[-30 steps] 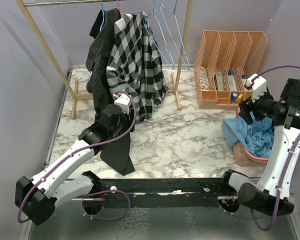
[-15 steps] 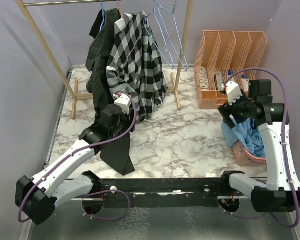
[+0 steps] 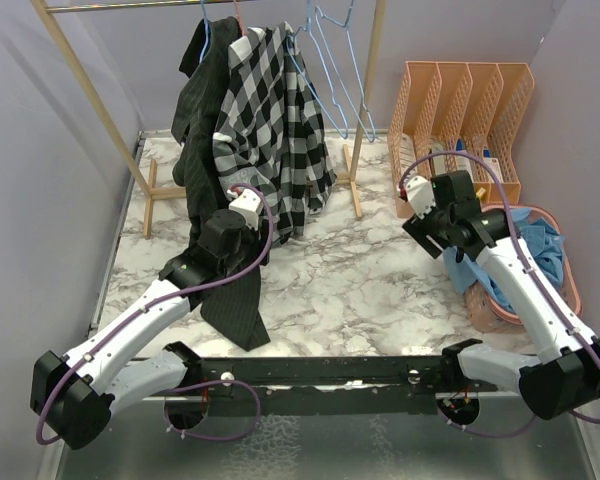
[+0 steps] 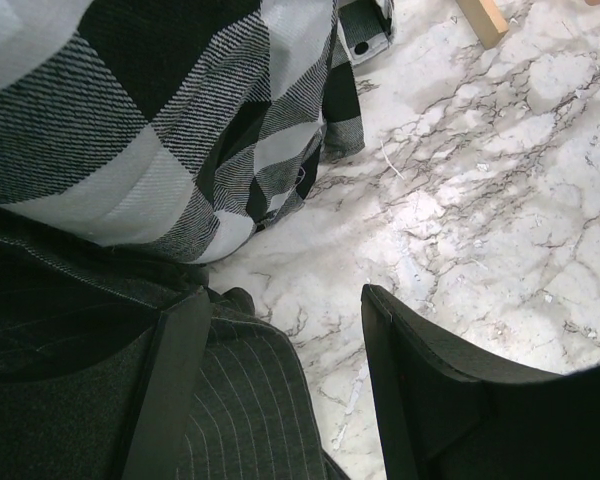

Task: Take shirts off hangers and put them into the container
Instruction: Place the shirt in the bin.

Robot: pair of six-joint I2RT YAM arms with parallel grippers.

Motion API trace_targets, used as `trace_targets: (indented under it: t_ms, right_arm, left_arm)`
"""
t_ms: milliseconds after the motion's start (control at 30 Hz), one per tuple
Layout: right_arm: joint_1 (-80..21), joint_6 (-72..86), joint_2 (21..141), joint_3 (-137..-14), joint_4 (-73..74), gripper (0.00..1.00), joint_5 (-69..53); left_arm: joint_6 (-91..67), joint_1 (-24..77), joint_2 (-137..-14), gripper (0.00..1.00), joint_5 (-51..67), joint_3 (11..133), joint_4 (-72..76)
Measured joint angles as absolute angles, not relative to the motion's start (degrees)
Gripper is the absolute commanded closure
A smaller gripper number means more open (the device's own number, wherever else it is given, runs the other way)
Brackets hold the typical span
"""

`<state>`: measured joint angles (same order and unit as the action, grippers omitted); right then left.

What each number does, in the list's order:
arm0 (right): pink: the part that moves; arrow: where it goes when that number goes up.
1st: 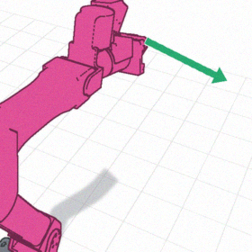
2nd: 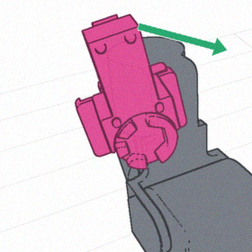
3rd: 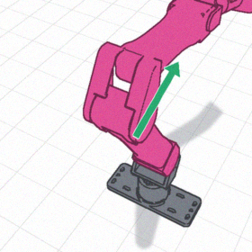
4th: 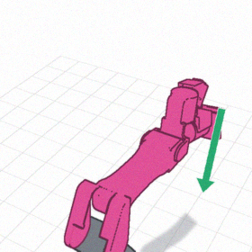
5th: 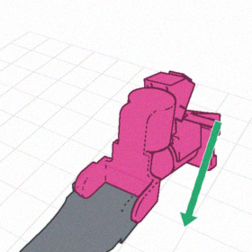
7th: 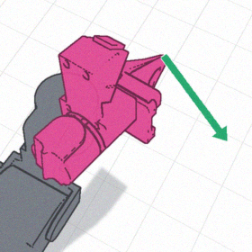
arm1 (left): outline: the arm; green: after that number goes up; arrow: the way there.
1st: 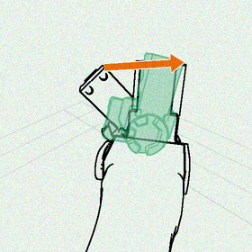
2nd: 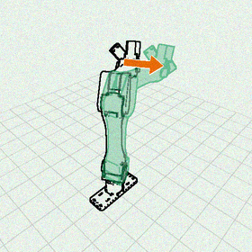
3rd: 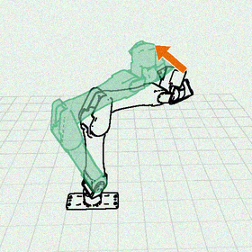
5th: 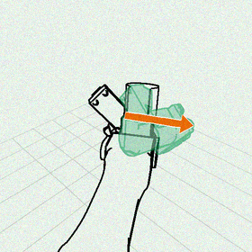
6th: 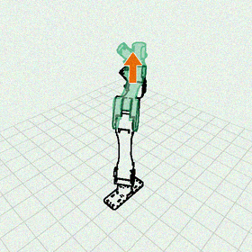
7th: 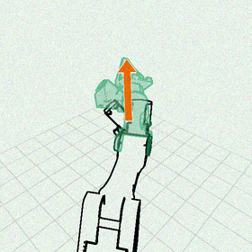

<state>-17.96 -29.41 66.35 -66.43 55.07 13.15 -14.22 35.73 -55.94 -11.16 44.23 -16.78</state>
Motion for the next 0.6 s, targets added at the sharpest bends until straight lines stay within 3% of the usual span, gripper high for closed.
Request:
trace_targets:
  t_ms: [400,600]
  right_arm:
    - [-18.04,-35.86,66.46,-55.02,46.52,0.36,24.05]
    - [-18.04,-39.03,66.30,-53.01,43.35,0.53,27.86]
  left_arm:
    - [-14.20,35.73,-55.94,0.36,-11.14,44.23,-16.78]
    - [-14.22,35.73,-55.94,0.36,-11.14,44.23,-16.78]
